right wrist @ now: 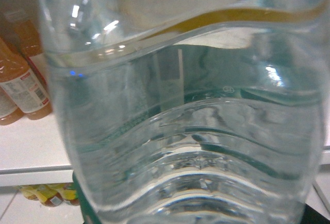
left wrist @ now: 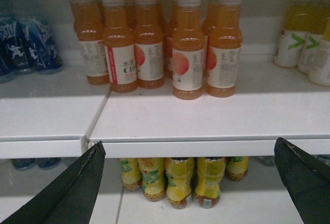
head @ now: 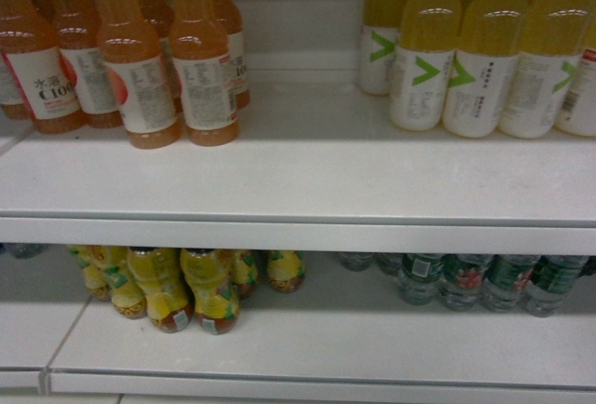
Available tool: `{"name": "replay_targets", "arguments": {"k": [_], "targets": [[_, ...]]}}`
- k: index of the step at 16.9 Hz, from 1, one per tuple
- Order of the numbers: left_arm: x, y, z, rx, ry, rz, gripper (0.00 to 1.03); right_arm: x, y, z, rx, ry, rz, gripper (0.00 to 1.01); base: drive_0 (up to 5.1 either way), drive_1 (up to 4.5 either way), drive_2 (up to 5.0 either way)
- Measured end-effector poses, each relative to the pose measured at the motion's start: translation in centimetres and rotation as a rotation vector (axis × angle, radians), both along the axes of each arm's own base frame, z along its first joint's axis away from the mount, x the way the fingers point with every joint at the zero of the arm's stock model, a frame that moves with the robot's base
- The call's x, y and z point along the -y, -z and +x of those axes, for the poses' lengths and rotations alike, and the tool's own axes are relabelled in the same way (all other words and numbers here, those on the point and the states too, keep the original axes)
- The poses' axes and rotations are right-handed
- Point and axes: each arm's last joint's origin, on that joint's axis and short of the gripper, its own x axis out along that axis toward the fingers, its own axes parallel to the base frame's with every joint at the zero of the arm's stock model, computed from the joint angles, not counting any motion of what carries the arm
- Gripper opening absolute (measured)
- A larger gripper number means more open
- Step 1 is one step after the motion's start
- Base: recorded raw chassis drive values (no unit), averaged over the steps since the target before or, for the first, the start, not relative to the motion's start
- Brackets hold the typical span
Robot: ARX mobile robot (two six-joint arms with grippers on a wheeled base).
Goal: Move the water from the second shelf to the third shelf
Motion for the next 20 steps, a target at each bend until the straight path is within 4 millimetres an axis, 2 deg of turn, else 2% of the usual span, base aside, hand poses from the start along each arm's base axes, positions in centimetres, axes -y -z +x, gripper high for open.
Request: {"name": "replay_targets", "arguments": {"k": [20], "targets": [[0.00, 0.00, 0.00, 0.000, 0.000, 0.000, 0.98, 0.01, 0.07, 0.03, -0.004, 0.000, -0.001, 0.40, -5.0, 2.43, 2.4]]}}
